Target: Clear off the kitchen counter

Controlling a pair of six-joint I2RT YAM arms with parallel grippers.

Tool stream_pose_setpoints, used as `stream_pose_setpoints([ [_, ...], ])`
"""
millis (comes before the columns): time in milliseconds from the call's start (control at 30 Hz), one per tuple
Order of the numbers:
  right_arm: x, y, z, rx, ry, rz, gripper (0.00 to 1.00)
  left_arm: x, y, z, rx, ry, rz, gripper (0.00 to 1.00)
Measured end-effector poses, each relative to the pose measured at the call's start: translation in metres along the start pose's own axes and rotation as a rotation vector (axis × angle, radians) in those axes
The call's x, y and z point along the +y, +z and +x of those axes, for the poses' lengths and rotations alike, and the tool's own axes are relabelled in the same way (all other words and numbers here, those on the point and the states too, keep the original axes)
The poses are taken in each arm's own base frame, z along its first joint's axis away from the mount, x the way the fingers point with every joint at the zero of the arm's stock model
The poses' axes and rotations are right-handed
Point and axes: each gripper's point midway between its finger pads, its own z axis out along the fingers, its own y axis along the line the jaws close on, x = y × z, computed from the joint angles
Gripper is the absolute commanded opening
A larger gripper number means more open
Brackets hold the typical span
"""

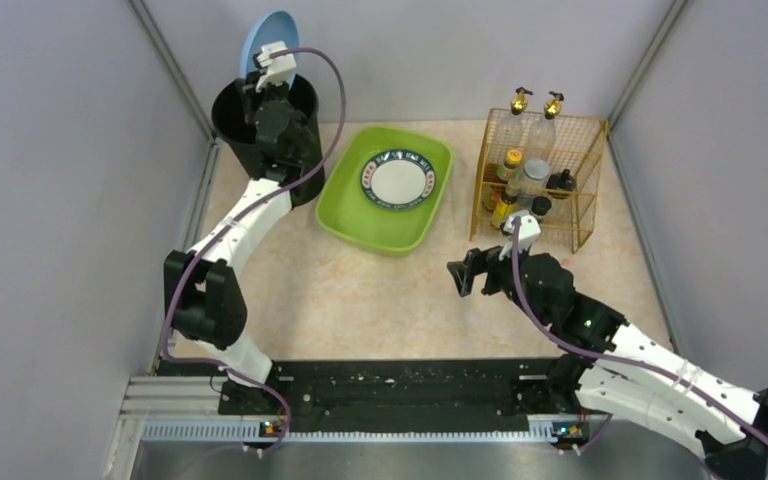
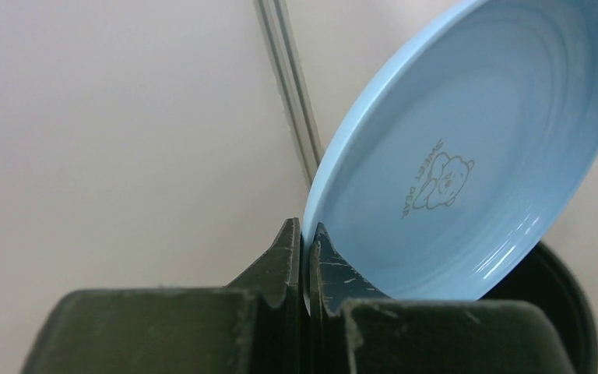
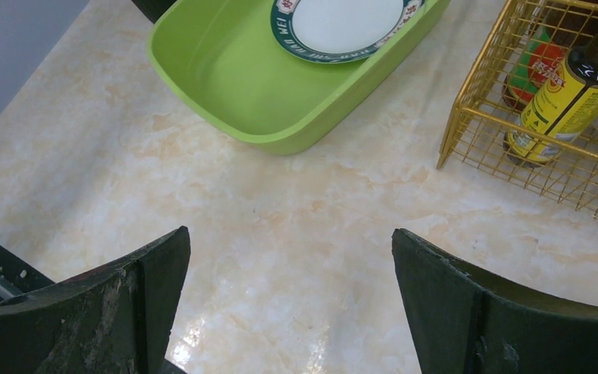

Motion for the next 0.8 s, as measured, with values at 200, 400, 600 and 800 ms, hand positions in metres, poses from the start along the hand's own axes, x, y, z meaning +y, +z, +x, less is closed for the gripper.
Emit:
stream_pose_setpoints([
  [200,-0.002,-0.002,0.002,0.007,-0.004,0.004,0.99,0.025,-0.013,-0.053,-0.04,-0.169,0.03,0.0],
  [400,-0.007,-0.008,0.002,0.007,-0.008,0.019,0.99,0.048,-0.031,-0.098,-0.058,-0.4,0.122,0.0],
  [600,-0.012,-0.016,-0.006,-0.006,-0.008,0.039,0.99,0.043,-0.05,-0.116,-0.023,-0.606,0.263,0.0],
  [800,-0.014,-0.026,-0.021,-0.045,0.001,0.048,0.99,0.008,-0.072,-0.102,0.106,-0.708,0.444,0.0],
])
